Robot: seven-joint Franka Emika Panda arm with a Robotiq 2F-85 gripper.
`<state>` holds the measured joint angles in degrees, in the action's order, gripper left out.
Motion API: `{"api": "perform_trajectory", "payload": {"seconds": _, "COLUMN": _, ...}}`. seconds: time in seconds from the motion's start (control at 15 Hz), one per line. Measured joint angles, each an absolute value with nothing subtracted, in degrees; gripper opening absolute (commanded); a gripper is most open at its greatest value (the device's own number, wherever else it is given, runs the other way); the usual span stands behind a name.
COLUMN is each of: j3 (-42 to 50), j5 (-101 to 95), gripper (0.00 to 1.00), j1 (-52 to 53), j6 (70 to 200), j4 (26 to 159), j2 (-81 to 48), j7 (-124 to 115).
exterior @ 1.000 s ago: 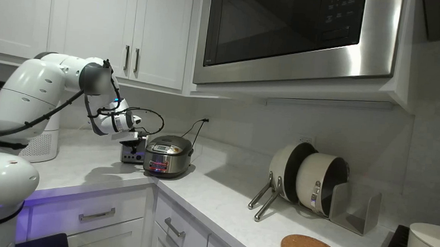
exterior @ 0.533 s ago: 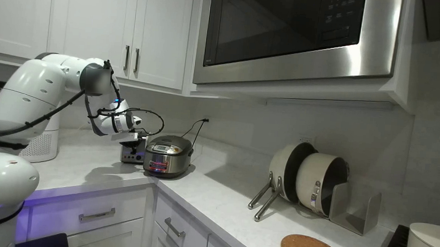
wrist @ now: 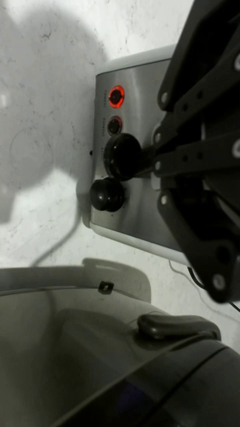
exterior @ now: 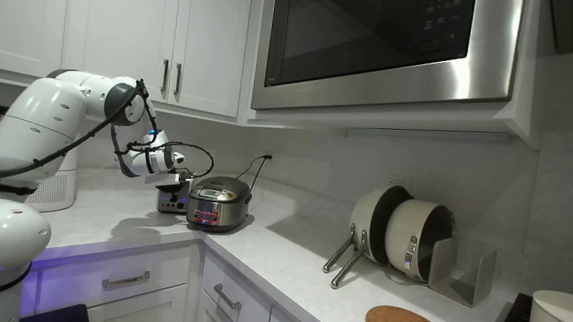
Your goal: Push the lever on the toaster downwards
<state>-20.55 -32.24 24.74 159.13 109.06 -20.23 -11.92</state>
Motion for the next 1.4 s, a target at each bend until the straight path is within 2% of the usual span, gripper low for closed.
{"api": "perform_trajectory", "payload": {"seconds": 0.73, "j3": -16.69, "j5": -32.27, "gripper": 0.0, "j1": 30.27, "j6": 153.69, "j4": 107.0, "j2": -19.21, "j7": -11.5}}
{"api": "perform_trajectory", "payload": {"seconds": 1.4, "j3": -16.82, "j5": -33.34, "gripper": 0.0, "j1": 33.24, "j6": 148.69, "j4": 105.67, "j2": -13.17, "j7": -11.5}}
